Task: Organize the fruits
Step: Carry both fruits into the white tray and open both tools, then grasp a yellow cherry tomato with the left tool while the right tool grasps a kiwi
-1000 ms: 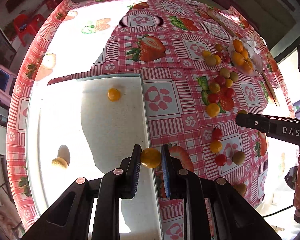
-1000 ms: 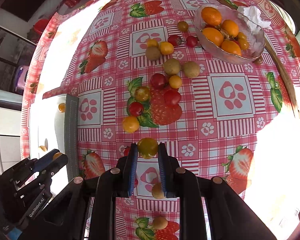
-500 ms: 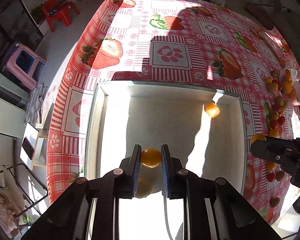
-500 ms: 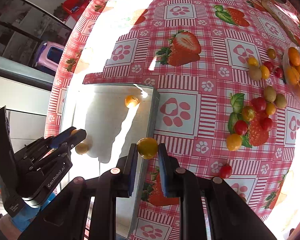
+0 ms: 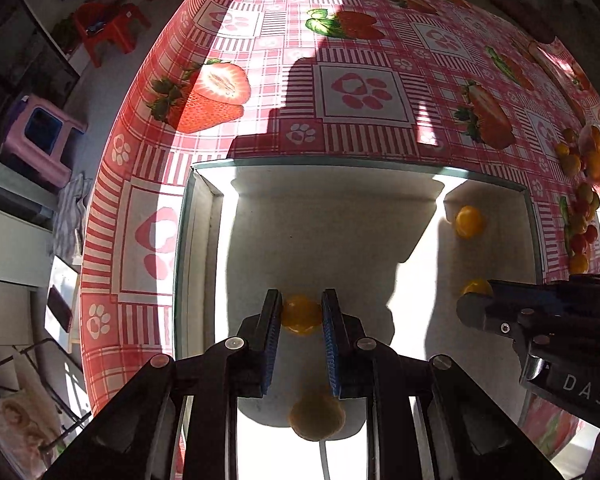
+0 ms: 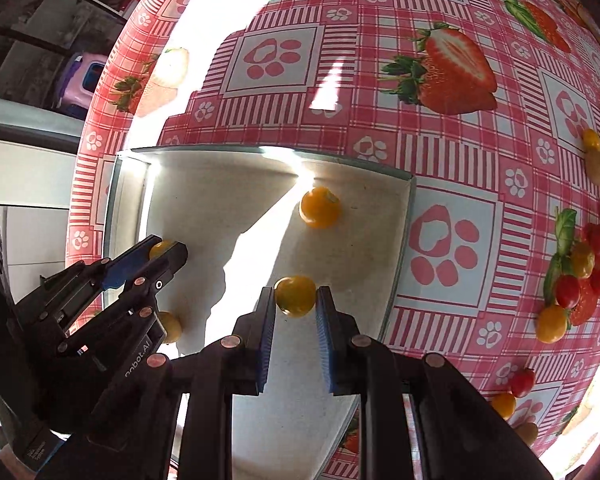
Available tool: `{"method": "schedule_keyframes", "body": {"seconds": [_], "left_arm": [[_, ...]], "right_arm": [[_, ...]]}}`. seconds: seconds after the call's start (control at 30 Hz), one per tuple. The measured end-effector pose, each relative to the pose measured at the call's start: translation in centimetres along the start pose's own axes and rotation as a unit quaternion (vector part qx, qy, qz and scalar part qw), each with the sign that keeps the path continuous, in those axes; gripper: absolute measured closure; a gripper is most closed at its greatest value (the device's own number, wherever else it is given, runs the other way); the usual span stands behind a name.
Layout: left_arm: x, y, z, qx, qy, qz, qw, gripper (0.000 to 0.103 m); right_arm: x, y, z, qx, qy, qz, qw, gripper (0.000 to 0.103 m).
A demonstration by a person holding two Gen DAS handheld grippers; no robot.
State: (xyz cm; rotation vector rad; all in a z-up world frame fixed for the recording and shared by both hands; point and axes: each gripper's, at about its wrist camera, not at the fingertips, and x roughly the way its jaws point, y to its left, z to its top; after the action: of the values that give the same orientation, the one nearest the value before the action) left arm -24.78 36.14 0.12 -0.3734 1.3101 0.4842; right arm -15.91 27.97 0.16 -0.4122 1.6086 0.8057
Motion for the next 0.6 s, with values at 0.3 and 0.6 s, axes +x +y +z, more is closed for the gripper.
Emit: {"method": "schedule_keyframes", "body": {"seconds": [0.3,0.6], "left_arm": [[-0.7,0.5,0.3,-0.001,-0.013,0.011,0.9999,0.033],[-2.4,0.0,0.4,0.005,-0.020,0.013,0.9997,0.033]], "right_arm": [[0.7,1.3,-0.1,-0.024,-0.003,-0.007,1.000,0.064],[-3.5,1.1,-1.0,-0.028,-0.055,0.006,0.998,0.028]]}}
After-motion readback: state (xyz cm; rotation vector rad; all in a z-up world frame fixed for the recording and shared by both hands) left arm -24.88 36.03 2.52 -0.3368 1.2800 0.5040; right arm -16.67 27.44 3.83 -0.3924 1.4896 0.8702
